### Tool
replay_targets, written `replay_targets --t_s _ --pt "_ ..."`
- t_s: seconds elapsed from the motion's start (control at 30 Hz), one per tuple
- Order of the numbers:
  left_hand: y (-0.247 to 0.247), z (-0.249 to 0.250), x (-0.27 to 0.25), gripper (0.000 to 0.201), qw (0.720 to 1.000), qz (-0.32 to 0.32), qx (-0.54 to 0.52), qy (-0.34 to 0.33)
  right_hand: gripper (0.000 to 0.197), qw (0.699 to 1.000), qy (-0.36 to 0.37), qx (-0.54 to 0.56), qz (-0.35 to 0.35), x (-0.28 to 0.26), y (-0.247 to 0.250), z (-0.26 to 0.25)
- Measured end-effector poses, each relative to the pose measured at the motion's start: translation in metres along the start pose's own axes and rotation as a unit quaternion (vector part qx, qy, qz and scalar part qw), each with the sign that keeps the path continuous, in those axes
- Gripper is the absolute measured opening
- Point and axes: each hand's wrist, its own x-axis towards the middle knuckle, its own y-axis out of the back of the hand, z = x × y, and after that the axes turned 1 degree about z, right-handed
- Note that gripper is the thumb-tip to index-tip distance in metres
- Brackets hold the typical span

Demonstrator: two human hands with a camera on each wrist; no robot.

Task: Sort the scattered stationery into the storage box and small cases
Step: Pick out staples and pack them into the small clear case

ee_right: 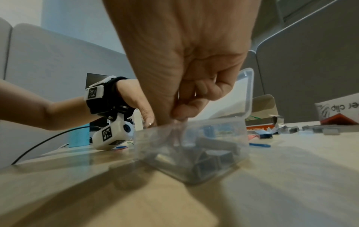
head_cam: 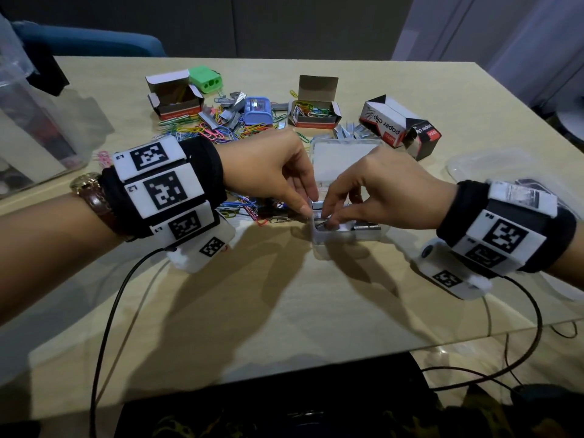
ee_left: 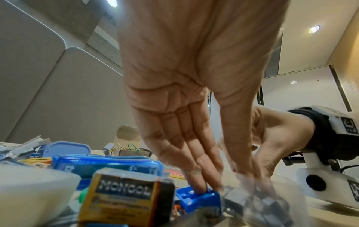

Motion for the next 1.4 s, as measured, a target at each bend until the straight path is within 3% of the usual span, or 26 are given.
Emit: replay_targets --t_s 0.47,0.57,0.7,1.03,1.27,1.4 --pt "0.001 -0.002 0.001 0.030 1.000 -0.011 -0.011 0.000 0.009 0.999 -0.005 -0.020 -0.040 0.007 -0.001 0.009" --pt "0.001 -0.002 0.001 0.029 1.000 -0.013 -0.011 -0.001 0.009 0.999 0.009 0.021 -0.027 0.006 0.004 0.009" --pt "0.001 -0.004 0.001 0.027 1.000 -0.010 -0.009 0.006 0.015 0.995 0.039 0.076 -0.060 0.006 0.013 0.015" --pt "0.002 -0.004 0.002 0.026 1.000 -0.005 -0.005 0.004 0.016 0.985 0.017 0.124 -0.115 0.000 0.001 0.018" --pt "0.001 -0.004 0.002 0.024 1.000 0.000 -0.001 0.006 0.016 0.996 -0.014 0.085 -0.038 -0.003 0.018 0.026" --pt "0.001 -0.003 0.002 0.025 1.000 -0.004 -0.001 0.008 0.018 0.998 -0.017 0.022 -0.056 -0.002 0.016 0.024"
